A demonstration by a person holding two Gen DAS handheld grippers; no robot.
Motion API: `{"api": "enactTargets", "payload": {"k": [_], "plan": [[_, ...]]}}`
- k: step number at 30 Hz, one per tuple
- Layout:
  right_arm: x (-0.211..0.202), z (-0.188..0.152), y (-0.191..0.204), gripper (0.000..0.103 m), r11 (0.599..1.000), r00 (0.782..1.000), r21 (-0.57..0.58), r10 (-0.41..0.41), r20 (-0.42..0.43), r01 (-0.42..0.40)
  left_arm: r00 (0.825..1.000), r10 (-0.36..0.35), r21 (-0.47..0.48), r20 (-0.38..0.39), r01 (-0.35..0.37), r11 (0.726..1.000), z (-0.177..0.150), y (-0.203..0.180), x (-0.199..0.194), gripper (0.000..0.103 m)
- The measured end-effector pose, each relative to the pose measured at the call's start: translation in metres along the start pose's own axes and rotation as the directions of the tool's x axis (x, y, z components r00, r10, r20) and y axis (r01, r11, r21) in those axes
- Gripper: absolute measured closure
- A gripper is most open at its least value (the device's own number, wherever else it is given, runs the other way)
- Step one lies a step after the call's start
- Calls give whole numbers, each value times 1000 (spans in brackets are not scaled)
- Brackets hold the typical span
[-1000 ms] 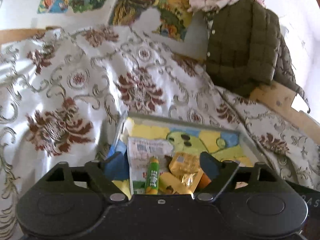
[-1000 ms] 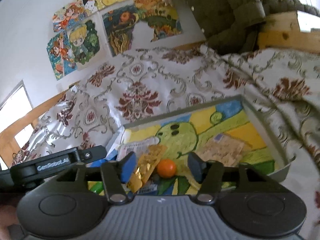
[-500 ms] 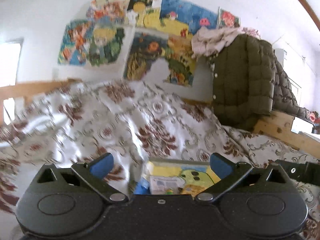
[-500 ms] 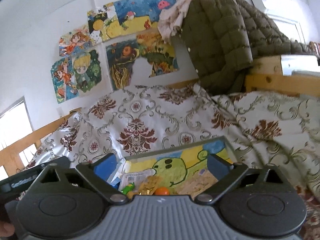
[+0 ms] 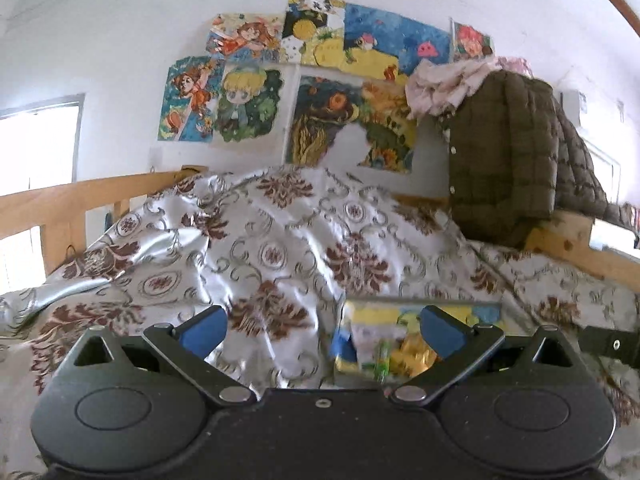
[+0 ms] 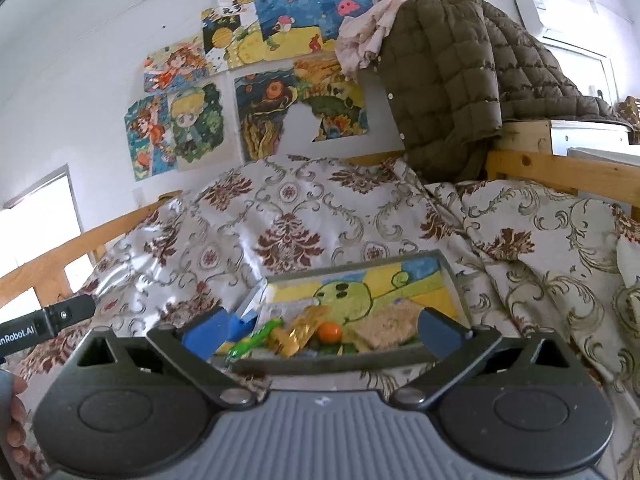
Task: Organize snacks
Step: 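Move both tools back toward the remaining snack pile, then move the right tool to the orange dried-fruit bag while the left tool approaches the blue stick packet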
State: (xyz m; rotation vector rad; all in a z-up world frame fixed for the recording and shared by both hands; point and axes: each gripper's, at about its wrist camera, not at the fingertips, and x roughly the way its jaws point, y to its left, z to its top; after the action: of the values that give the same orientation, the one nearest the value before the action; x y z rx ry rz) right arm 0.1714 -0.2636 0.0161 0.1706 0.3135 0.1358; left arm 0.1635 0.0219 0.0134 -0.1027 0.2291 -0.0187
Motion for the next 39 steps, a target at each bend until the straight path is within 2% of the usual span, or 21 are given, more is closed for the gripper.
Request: {"api": "enactTargets", "payload": {"k": [7, 14, 21, 26, 31, 35, 39], "plan": [[-23, -18, 9, 0, 1000, 999, -27, 12, -53, -14, 998, 46, -4, -36, -46, 999, -7, 14, -27, 1], [-42, -34, 24, 0, 996, 994, -74, 41, -102, -49, 990, 56, -58, -130, -64, 996, -14, 19, -44, 1], [-49, -50, 39, 0, 986, 983, -139, 64, -172, -88, 979, 41, -7, -200, -43, 999, -21, 7, -49, 1], [-52, -55, 43, 0, 982, 975, -142, 93, -200, -122, 964, 31, 17, -265, -28, 999, -26, 2, -44, 1], [-50, -58, 43, 0, 981, 972, -146, 93, -218, -126, 960, 46, 55, -277, -32, 998, -28, -4, -41, 1], [-46, -59, 44, 0, 980, 969, -150, 93, -227, -129, 943, 54, 55, -329, -38, 998, -29, -3, -32, 1], [-42, -60, 43, 0, 979, 966, -144, 105, -236, -142, 918, 47, 54, -393, -28, 998, -31, -2, -20, 1]]}}
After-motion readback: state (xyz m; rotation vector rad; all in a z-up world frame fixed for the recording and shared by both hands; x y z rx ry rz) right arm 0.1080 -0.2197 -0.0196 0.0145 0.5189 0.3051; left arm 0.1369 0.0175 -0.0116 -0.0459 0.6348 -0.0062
